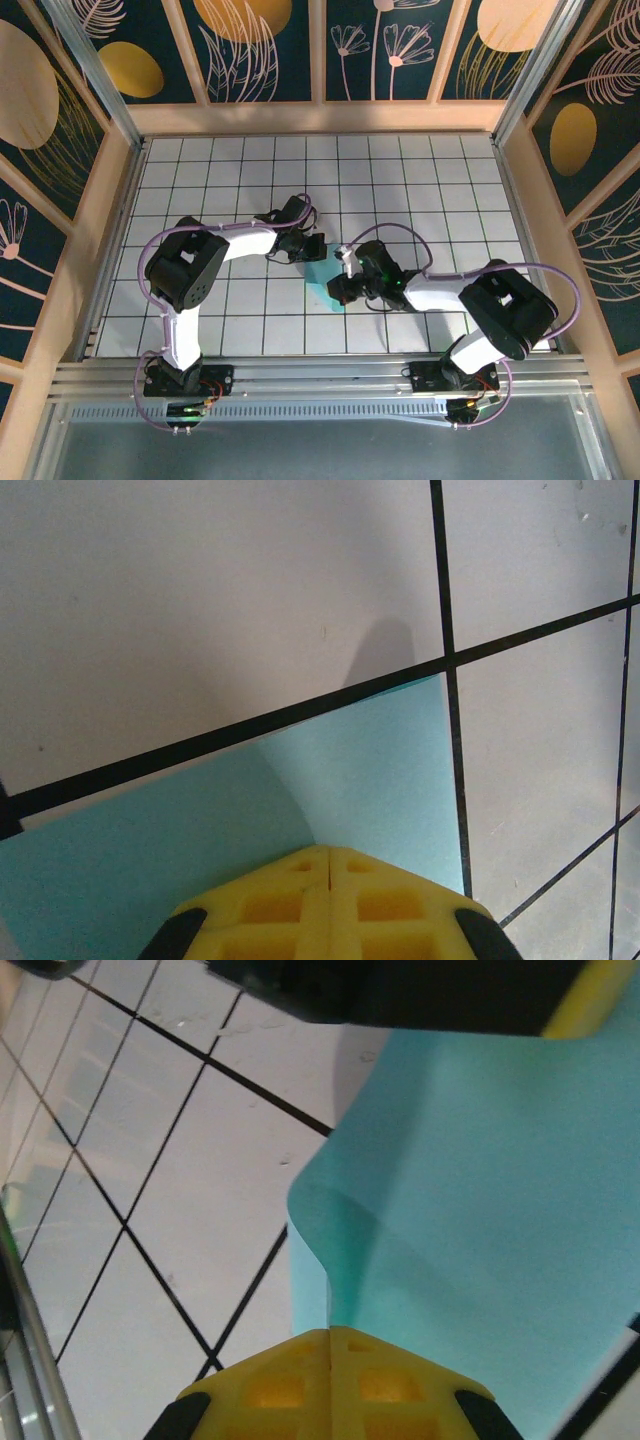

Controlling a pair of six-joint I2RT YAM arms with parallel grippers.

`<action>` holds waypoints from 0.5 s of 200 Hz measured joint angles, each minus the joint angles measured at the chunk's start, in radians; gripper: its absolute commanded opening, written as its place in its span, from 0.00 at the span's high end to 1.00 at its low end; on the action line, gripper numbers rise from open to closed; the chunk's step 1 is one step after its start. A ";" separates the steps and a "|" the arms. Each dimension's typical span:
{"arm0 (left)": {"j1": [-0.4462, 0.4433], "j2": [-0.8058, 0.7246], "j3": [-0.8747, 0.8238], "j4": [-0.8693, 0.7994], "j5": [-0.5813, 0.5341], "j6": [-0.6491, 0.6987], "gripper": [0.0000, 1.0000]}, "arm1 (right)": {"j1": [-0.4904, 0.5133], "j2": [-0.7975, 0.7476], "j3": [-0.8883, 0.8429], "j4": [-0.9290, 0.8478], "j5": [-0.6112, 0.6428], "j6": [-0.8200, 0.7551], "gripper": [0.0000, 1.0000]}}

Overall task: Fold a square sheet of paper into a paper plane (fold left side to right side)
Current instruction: Third fold the triangle at the center of the table.

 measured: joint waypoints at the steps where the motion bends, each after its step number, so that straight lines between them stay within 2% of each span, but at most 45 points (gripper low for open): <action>1: 0.000 0.000 0.000 0.000 0.000 0.000 1.00 | 0.000 0.000 0.000 -0.001 0.001 0.000 1.00; 100: 0.000 0.000 0.000 0.000 -0.003 0.000 1.00 | -0.014 0.036 0.055 -0.069 0.078 -0.005 1.00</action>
